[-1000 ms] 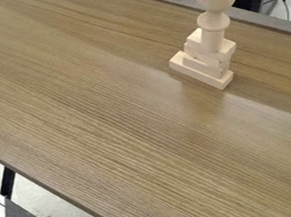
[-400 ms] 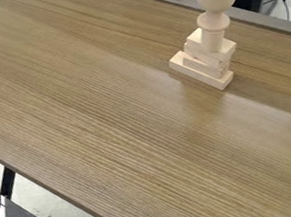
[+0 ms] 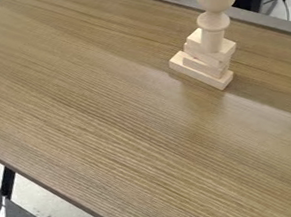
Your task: Put the ball on the cup
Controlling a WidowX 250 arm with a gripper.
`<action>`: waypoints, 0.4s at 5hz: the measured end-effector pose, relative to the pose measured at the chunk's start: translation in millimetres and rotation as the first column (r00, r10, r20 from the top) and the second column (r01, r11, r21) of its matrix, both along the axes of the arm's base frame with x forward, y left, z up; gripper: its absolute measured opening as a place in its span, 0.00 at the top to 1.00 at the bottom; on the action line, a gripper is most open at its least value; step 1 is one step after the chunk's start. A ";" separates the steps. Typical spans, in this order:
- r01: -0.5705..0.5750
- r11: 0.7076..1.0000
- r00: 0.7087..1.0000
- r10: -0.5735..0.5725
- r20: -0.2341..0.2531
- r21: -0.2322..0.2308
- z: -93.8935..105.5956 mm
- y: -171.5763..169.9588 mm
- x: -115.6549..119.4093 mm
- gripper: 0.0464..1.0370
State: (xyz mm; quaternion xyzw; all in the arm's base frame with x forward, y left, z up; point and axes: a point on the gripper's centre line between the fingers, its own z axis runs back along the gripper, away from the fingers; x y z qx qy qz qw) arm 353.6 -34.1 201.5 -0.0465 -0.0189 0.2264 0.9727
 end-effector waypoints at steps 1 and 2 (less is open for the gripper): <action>0.004 1.000 1.000 -0.004 -0.010 -0.001 -5.9 -0.4 2.4 0.24; 0.007 1.000 1.000 -0.007 -0.015 0.000 -9.9 -0.5 4.7 0.24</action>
